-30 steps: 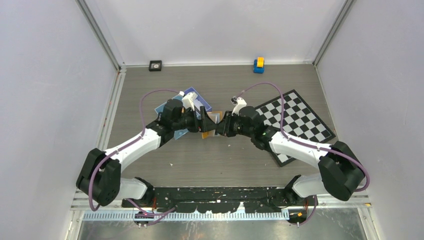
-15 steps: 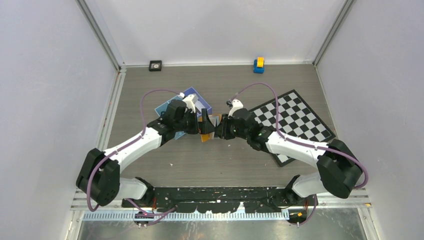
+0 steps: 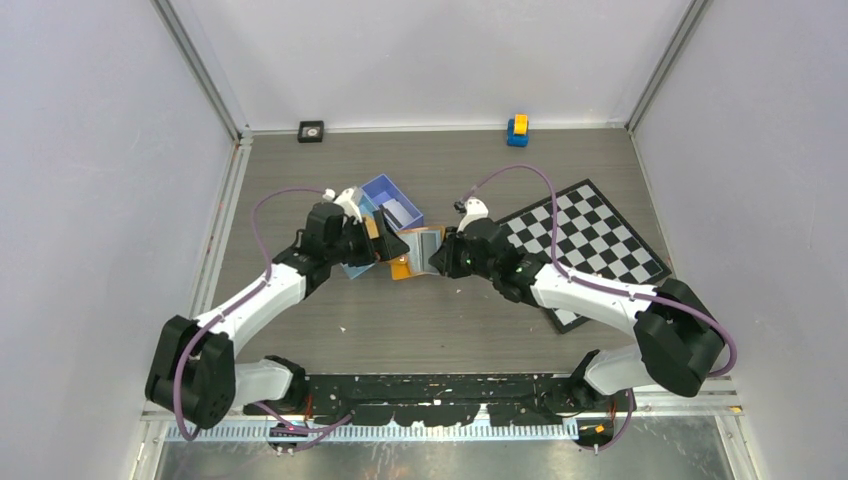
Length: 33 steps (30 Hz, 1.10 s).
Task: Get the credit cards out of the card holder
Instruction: Remove the credit card from the card holder.
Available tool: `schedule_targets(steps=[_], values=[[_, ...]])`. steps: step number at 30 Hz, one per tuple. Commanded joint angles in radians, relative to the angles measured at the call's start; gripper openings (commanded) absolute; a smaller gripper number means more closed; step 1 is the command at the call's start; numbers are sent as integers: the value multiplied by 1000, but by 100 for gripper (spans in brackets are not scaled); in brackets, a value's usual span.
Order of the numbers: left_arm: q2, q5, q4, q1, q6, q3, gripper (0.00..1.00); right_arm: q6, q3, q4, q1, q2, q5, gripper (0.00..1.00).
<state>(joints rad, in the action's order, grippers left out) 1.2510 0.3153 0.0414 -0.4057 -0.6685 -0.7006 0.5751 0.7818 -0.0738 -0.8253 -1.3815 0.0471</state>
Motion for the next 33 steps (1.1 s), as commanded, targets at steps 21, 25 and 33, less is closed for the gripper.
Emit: schedule_targets(steps=[21, 25, 33], values=[[33, 100, -92, 21, -19, -28, 54, 6, 76, -35, 8, -18, -12, 1], [62, 134, -105, 21, -28, -34, 44, 9, 79, -39, 8, -23, -32, 1], [93, 251, -217, 20, -63, -20, 49, 20, 95, -86, 8, -53, -207, 1]])
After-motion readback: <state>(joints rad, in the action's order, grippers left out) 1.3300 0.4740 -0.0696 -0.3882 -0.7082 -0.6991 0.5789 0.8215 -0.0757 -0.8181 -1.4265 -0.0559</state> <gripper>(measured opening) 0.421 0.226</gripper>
